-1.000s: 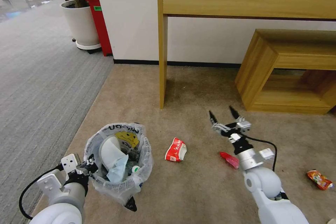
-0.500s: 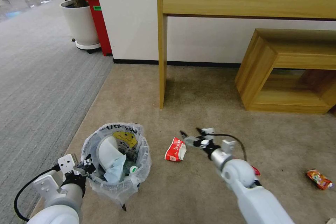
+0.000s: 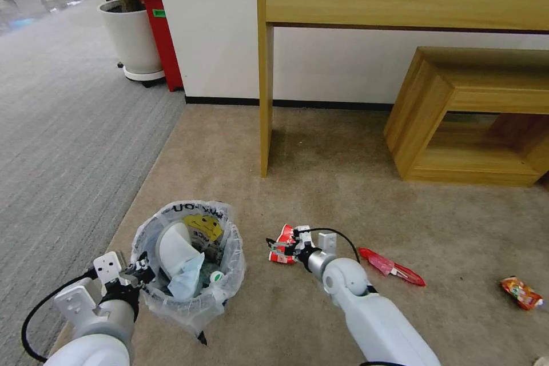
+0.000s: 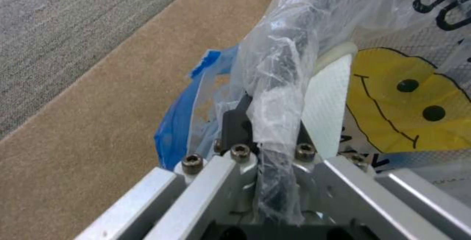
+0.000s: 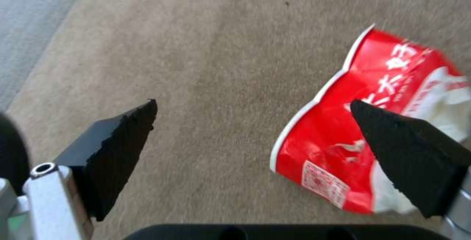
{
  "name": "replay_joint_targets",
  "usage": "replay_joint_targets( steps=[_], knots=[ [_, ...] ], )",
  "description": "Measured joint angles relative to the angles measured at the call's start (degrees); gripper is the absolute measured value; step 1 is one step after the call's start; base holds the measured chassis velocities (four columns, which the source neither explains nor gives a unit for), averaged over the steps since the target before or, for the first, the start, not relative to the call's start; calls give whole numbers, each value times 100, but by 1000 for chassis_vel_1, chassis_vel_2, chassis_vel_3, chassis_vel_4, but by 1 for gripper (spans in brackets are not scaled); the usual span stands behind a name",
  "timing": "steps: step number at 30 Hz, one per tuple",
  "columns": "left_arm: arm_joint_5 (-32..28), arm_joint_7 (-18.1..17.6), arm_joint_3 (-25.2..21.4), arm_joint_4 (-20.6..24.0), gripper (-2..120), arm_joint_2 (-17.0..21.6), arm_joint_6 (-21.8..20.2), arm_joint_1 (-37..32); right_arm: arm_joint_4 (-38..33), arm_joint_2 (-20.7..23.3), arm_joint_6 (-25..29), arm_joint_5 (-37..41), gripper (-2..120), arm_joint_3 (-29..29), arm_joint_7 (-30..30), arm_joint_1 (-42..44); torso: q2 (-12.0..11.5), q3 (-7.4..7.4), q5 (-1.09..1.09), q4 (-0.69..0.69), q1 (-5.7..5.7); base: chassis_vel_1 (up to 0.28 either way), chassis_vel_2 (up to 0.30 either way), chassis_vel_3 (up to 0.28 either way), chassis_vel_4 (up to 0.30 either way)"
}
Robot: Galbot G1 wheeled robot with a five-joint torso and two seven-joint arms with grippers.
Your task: Pick up the trash bin and place the garbage on the floor into it.
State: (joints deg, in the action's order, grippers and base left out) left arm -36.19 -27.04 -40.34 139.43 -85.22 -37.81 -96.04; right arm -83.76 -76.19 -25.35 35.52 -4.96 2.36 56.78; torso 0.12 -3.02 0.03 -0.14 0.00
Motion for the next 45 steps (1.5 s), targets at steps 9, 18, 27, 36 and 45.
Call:
replay_joint_targets(
  steps=[9,18,27,36,45],
  knots=[
    [-3,19,-15,-89,0,45,0,57,1299,-763,-26,-196,100,-53,-262,-572,0,0,0,0,0,0,0,0,0],
    [-2,57,-31,-199,0,65,7,115,2290,-1248,213,-528,100,-361,-325,-1063,0,0,0,0,0,0,0,0,0],
    [-4,75,-48,-231,0,65,26,125,2244,-1265,72,-592,100,-406,-629,-1053,0,0,1,0,0,0,0,0,0],
    [33,85,-33,-233,0,57,34,108,1173,-858,-181,-360,99,-239,-1077,-594,0,1,1,0,0,0,0,0,0],
    [151,96,10,-233,0,50,48,78,1395,-910,-407,-366,98,-305,-1379,-631,0,1,1,0,0,0,0,0,0]
  ],
)
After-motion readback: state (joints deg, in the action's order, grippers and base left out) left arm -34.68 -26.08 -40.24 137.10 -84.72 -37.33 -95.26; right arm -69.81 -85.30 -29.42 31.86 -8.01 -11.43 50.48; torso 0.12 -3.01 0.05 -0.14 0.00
